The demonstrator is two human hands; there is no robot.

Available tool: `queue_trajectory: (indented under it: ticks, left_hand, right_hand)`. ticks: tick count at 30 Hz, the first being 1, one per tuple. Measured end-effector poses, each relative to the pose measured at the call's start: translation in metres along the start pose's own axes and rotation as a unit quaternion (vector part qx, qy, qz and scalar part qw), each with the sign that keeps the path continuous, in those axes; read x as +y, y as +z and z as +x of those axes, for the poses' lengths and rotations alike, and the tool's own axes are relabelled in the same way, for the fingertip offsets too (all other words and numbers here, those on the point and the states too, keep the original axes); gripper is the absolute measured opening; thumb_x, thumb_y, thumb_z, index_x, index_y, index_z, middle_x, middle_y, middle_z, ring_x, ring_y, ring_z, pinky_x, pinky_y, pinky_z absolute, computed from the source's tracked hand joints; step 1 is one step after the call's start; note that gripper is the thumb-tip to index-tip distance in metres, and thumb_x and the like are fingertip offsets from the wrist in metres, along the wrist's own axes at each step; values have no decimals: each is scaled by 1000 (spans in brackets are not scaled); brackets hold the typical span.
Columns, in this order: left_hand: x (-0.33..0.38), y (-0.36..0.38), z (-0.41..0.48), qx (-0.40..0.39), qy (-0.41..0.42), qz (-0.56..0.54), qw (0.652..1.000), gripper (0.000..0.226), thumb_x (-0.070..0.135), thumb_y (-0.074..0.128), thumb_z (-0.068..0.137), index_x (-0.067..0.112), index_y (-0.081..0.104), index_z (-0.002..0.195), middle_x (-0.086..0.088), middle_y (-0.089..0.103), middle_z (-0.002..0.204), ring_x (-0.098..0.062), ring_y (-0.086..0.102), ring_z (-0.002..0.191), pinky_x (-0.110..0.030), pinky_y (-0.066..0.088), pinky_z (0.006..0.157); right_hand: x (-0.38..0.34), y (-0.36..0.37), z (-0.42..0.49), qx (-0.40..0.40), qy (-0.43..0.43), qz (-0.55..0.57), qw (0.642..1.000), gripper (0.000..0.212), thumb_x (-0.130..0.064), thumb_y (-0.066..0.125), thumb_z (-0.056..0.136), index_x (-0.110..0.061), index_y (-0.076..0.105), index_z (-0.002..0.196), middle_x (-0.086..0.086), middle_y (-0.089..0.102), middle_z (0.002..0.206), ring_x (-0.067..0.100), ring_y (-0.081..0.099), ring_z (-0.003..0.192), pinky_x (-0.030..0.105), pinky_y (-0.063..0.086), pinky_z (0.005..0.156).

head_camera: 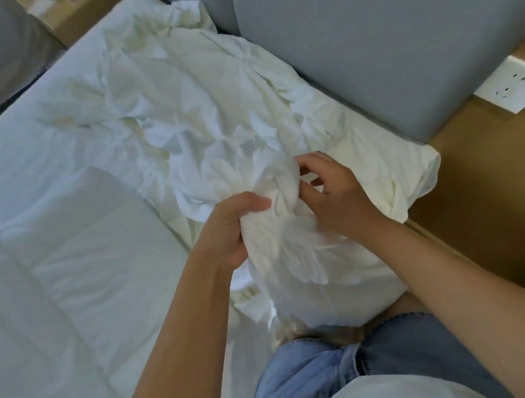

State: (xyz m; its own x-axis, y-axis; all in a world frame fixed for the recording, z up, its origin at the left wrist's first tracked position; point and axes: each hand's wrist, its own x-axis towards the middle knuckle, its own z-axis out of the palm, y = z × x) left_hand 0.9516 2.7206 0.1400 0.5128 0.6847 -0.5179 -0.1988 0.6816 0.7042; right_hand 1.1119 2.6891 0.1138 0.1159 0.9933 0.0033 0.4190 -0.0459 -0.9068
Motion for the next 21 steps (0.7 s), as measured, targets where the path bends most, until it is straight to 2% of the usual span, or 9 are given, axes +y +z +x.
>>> queue_trajectory:
  ticks: [2, 3, 5, 8, 11, 14, 16, 19, 21]
  left_hand:
    - [12, 3, 0, 19, 4, 37, 999, 55, 15, 67, 42, 1, 63, 96, -9, 68, 81, -24, 67, 74, -34, 55, 70]
    - [18, 4, 2, 33, 15, 51, 998, 52, 13, 66, 42, 1, 63, 93, -8, 68, 77, -22, 67, 71, -31, 56, 66]
    - [34, 7, 10, 64, 55, 68, 994, 35, 7, 62, 49, 3, 64, 83, -5, 67, 67, -19, 66, 61, -26, 54, 58]
    - [63, 14, 31, 125, 88, 70, 986, 10, 7, 59, 53, 11, 65, 60, -2, 62, 56, -17, 62, 52, -24, 51, 54]
    - [84, 27, 50, 113, 7, 164, 980, 20, 11, 71, 45, 11, 70, 65, -5, 67, 68, -20, 66, 60, -28, 52, 59]
    - [95, 43, 63, 87, -95, 280, 951, 41, 11, 79, 47, 10, 72, 87, -10, 74, 85, -26, 72, 76, -33, 56, 64]
    - [108, 52, 72, 103, -106, 310, 939, 32, 12, 76, 49, 9, 75, 82, -12, 74, 85, -27, 72, 76, -34, 57, 64]
    - [136, 58, 83, 120, -57, 270, 954, 15, 10, 65, 51, 10, 75, 63, -10, 71, 72, -23, 70, 63, -28, 55, 53]
    - [151, 58, 91, 139, 19, 203, 969, 33, 9, 65, 44, 4, 70, 76, -9, 69, 68, -21, 68, 58, -26, 53, 49]
  right_hand:
    - [-3, -5, 12, 8, -31, -15, 999, 14, -1, 53, 91, 4, 64, 85, 11, 60, 84, 21, 54, 78, 27, 44, 71]
    - [-6, -9, 18, 16, -41, -23, 999, 16, 0, 52, 91, 3, 64, 82, 11, 58, 79, 21, 53, 74, 24, 43, 68]
    - [-13, -20, 37, 65, -52, -28, 996, 17, -3, 52, 91, 1, 65, 82, 9, 58, 77, 18, 51, 71, 16, 38, 65]
    - [-26, -40, 77, 144, -39, 29, 988, 21, -11, 50, 90, 1, 62, 78, 14, 59, 73, 14, 49, 65, 19, 36, 60]
    - [-40, -56, 122, 182, 11, 104, 978, 25, -9, 47, 92, -17, 48, 68, -5, 46, 63, 0, 36, 53, 14, 30, 52]
    - [-38, -65, 150, 131, 27, 95, 986, 24, -9, 40, 95, -19, 40, 72, -9, 39, 65, 2, 32, 55, 16, 29, 51]
    - [-38, -76, 162, 83, -8, 69, 994, 18, -9, 37, 96, -14, 42, 80, -8, 36, 65, 1, 30, 54, 17, 28, 51]
    - [-51, -106, 195, 47, -80, 32, 995, 21, -13, 40, 95, -17, 45, 75, -10, 37, 61, -2, 34, 50, 14, 29, 50]
    - [-62, -127, 221, 32, -116, 12, 993, 25, -18, 45, 92, -22, 44, 67, -11, 38, 59, -2, 35, 50, 12, 29, 50]
